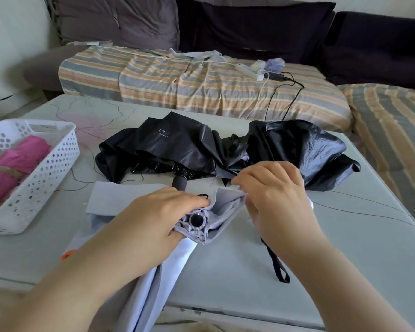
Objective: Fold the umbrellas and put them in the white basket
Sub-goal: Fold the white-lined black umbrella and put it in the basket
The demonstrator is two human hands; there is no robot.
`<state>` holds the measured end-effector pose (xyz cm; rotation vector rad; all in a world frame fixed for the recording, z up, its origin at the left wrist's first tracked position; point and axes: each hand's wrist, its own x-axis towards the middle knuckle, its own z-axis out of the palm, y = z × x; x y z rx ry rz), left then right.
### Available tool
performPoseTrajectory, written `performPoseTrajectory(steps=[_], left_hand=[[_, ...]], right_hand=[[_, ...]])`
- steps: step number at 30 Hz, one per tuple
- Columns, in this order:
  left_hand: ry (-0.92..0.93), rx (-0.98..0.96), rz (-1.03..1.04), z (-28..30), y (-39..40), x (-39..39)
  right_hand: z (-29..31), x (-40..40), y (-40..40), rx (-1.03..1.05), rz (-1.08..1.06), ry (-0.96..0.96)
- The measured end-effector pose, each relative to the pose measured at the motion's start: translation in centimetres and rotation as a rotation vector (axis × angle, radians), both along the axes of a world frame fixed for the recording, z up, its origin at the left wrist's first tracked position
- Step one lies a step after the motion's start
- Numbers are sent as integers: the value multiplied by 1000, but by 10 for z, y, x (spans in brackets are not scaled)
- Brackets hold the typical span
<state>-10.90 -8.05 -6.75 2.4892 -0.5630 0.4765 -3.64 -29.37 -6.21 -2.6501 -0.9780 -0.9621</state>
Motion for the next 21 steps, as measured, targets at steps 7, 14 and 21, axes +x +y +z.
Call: performPoseTrajectory(steps=[7, 14, 21], left_hand=[[3, 53, 13, 0, 4, -3], [-38, 109, -9, -1, -3, -5], [-17, 46, 48, -2, 6, -4]], right_hand=[[7, 6, -27, 83, -243, 20], [4, -3, -3, 390, -262, 84], [2, -36, 28, 752, 102, 964]])
